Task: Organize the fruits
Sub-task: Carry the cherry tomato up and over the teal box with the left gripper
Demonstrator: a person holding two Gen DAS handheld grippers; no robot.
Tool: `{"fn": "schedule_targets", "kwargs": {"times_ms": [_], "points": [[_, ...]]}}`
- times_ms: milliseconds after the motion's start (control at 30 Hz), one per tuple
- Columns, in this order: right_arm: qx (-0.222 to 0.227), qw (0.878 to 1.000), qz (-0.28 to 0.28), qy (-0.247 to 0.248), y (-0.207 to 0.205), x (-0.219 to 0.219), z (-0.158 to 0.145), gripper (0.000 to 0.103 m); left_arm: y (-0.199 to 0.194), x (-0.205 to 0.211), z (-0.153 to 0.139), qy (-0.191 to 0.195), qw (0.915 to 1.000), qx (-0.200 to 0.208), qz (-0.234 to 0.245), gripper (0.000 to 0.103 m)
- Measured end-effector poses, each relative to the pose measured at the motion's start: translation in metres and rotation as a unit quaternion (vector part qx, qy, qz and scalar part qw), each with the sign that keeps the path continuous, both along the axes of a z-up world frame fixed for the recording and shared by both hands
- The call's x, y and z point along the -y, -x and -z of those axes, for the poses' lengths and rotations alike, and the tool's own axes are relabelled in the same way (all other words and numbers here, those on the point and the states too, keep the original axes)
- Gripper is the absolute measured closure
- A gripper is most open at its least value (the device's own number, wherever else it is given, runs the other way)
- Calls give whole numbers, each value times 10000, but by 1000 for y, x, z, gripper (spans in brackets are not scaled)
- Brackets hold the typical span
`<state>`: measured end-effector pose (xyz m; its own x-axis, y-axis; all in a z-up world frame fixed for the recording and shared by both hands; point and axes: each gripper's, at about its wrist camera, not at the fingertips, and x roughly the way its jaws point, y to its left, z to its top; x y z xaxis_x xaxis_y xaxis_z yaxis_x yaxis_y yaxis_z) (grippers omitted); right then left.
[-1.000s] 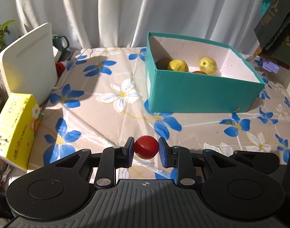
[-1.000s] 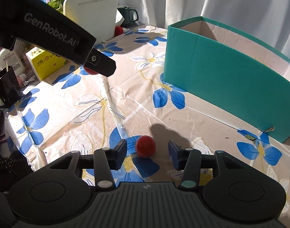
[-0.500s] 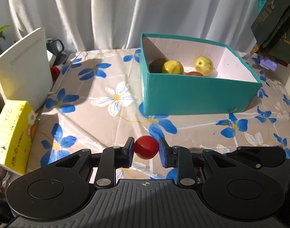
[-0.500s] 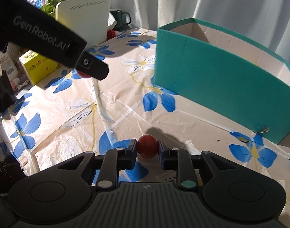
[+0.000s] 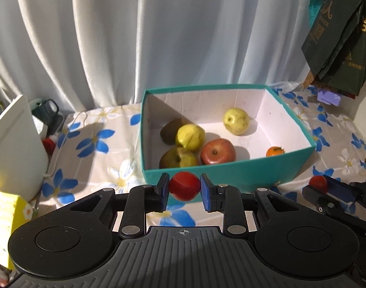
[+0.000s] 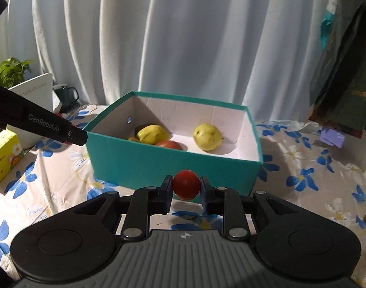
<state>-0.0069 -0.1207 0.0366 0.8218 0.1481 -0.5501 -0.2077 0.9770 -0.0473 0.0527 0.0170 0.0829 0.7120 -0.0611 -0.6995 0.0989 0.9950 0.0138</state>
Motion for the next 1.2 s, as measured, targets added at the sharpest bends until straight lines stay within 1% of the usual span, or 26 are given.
{"fn": "schedule_targets", "kwargs": {"times_ms": [267, 433, 767, 1200], "points": [[174, 9984, 504, -210, -1, 31, -16, 80, -34, 25, -12, -143, 9995, 284, 49, 72], [278, 9966, 724, -281, -1, 41, -21, 80, -51, 32, -11, -235, 9992, 319, -29, 72], [294, 9943, 966, -331, -10, 53, -22, 80, -79, 37, 5, -350, 9992, 146, -140, 72], [309, 9938, 1002, -382, -23, 52, -22, 80, -115, 27, 35, -412, 9985, -187, -324, 72]]}}
